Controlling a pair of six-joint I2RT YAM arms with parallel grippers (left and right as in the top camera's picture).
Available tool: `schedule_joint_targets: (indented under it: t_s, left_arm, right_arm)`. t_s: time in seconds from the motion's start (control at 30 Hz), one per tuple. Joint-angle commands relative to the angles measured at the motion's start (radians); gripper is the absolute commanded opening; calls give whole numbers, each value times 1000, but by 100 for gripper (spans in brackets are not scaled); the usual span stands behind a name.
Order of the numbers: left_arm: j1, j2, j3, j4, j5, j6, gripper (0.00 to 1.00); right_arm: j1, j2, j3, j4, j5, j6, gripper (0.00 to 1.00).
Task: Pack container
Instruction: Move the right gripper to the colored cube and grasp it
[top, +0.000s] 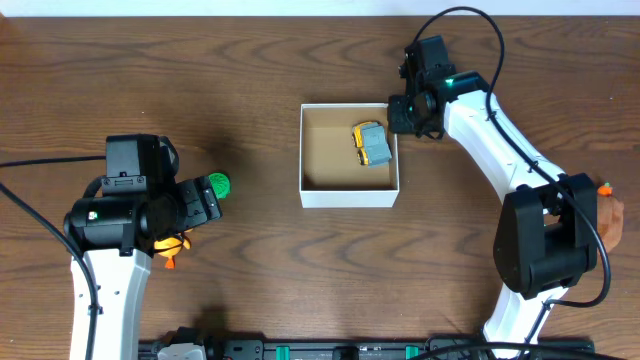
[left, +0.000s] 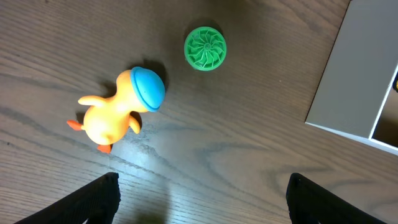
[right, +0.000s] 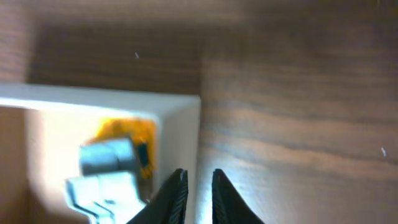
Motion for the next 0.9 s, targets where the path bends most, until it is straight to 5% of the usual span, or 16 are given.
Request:
schedule_joint_targets:
  t_s: [0.0,0.07,0.13,0.27,0.33,0.63,0.87]
  left_arm:
    - [5,-2,18,0,-5,3,86]
    - [5,-2,18,1,-5,6,86]
    - [5,-2,18,1,-5,10,86]
    - [5,-2,18,1,-5,10,86]
    - [5,-2,18,1,-5,10,86]
    - [5,-2,18,0,-5,10,86]
    - [5,-2,18,0,-5,10,86]
  right_arm:
    - [-26,-49,-2,-48,144,96,19]
    - [-56,-122,-2,-106,204,116,29]
    - [-87,-193,-2,-174,233,120,55]
    - [-188,-356,-2,-360,308,258,72]
    - [-256,-426,-2,-443,311,354,99]
    - [-549,-563,-72,-554,241,402,99]
    - [-649,-561,-354,-411,205,402,99]
